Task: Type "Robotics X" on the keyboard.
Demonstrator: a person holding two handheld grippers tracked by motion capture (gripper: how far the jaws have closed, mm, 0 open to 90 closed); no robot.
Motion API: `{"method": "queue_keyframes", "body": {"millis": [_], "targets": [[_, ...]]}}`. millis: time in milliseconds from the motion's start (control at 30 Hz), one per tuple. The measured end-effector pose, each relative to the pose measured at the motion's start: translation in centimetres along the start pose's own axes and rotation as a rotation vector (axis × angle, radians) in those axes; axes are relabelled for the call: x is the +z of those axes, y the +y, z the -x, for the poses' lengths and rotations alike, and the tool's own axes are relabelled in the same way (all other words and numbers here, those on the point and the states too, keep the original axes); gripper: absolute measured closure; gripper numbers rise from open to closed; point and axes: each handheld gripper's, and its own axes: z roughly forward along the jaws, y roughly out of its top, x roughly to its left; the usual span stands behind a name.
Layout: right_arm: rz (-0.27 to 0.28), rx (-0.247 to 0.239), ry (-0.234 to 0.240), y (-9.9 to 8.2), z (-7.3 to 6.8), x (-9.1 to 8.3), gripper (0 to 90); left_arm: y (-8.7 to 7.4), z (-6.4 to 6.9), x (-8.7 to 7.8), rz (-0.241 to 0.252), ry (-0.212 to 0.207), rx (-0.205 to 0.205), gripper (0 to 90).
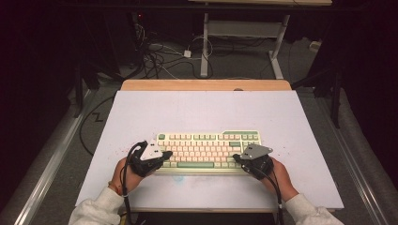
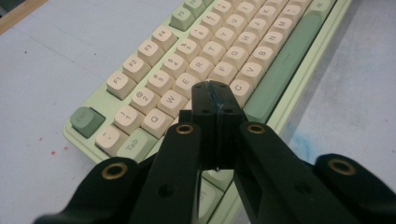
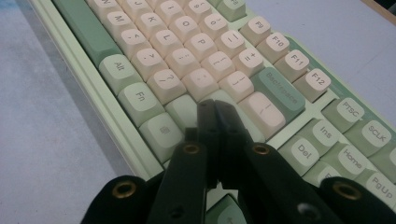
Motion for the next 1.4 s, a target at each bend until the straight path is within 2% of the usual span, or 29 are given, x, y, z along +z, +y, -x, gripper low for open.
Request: {"method": "queue_keyframes", "body": {"millis": [233,367,467,667,867,1000,1100,1167,1200,1400], "targets": [[-0.001,0.001,0.001,0.0,0.0,0.0,90.0,0.6,0.2,1.3,-0.027,-0.028,0.014,88.0],[-0.001,0.001,0.000,0.0,0.0,0.0,90.0,0.8,0.2,2.1,-0.048,-0.031,0.026,87.9],[-0.001,0.001,0.000,0.0,0.0,0.0,90.0,0.9,0.1,2.5,-0.055,-0.039,0.022,87.9],[0.001,0.004,0.001,-0.1,0.0,0.0,90.0,1.1,0.1,2.8,-0.063,-0.042,0.029,87.9],[0.000,0.008,0.000,-0.1,0.0,-0.1,90.0,1.4,0.4,2.7,-0.049,-0.043,0.032,87.9],[-0.001,0.006,-0.002,-0.1,0.0,-0.1,90.0,1.4,0.5,2.9,-0.063,-0.044,0.042,87.9],[-0.001,0.006,-0.003,-0.1,0.0,-0.1,90.0,1.1,0.6,3.4,-0.099,-0.050,0.052,87.9],[-0.002,0.006,-0.004,-0.1,0.0,-0.1,90.0,1.0,0.3,3.4,-0.093,-0.054,0.031,88.0],[-0.002,0.006,-0.004,-0.1,0.0,-0.1,90.0,1.0,0.3,3.4,-0.098,-0.043,0.038,87.9],[-0.003,0.009,-0.003,-0.1,0.0,-0.2,90.0,1.5,0.6,2.5,-0.052,-0.019,0.054,87.9]]}}
